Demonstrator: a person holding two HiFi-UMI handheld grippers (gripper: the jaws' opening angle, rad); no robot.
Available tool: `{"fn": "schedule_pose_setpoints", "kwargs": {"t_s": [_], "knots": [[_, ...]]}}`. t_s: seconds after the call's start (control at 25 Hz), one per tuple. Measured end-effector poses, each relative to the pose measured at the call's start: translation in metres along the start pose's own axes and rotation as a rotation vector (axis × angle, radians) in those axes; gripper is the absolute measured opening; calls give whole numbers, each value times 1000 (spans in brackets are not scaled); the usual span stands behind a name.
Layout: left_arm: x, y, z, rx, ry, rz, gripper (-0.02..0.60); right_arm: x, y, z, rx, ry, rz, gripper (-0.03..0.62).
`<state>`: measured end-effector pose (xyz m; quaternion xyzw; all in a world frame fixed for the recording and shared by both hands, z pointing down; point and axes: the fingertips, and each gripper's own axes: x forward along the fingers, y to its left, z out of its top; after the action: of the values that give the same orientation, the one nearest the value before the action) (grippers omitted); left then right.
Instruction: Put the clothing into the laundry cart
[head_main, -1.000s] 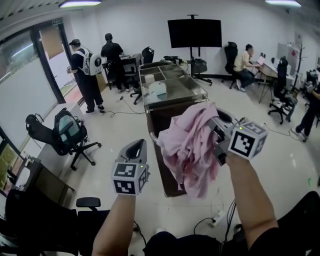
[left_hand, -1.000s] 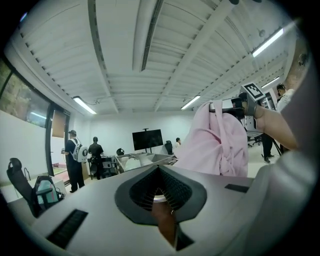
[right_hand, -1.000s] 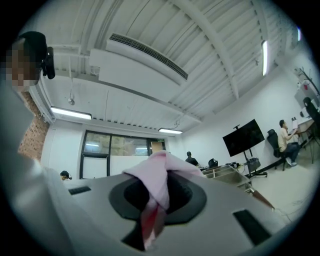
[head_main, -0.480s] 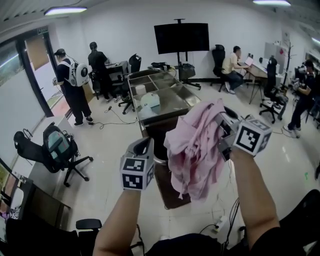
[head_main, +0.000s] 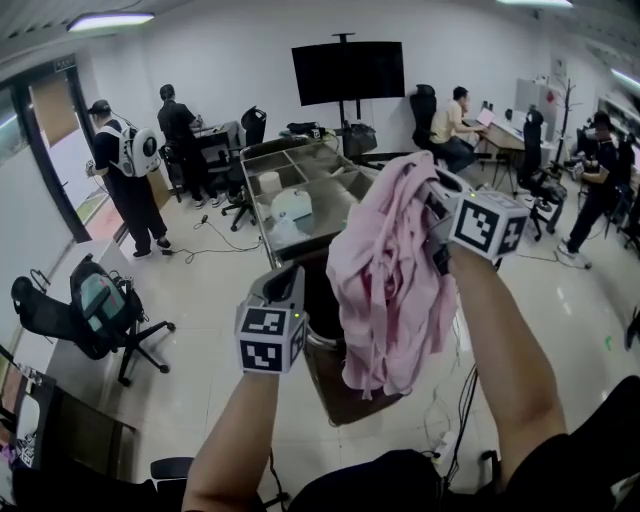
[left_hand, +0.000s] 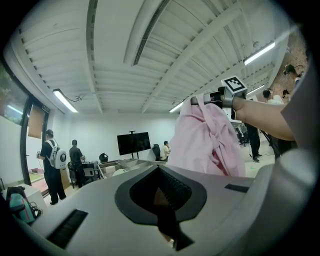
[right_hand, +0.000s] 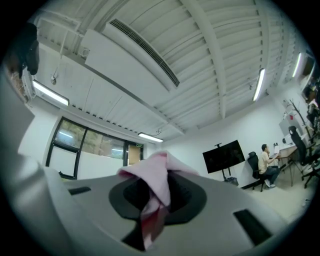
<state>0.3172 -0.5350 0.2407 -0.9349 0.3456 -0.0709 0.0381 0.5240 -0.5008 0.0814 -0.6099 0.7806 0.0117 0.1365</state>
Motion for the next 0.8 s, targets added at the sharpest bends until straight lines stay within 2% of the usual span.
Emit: {"fn": "schedule_pose_setpoints", "kwargs": {"t_s": [0.16,0.32,0.56,0.8], "knots": [[22,14,-3,-6,11,29,-2,43,-25,-41,3,91,0,60],[38,21,-2,-8,15,58,-2,79,-46,-95,30,228,19,60],[57,18,-5,-3,31,73,-2,78,-60,-164,22,421,54,64],[68,10,-14,-23,42,73,-2,67,-62,-196,-39,537,83,86]]}}
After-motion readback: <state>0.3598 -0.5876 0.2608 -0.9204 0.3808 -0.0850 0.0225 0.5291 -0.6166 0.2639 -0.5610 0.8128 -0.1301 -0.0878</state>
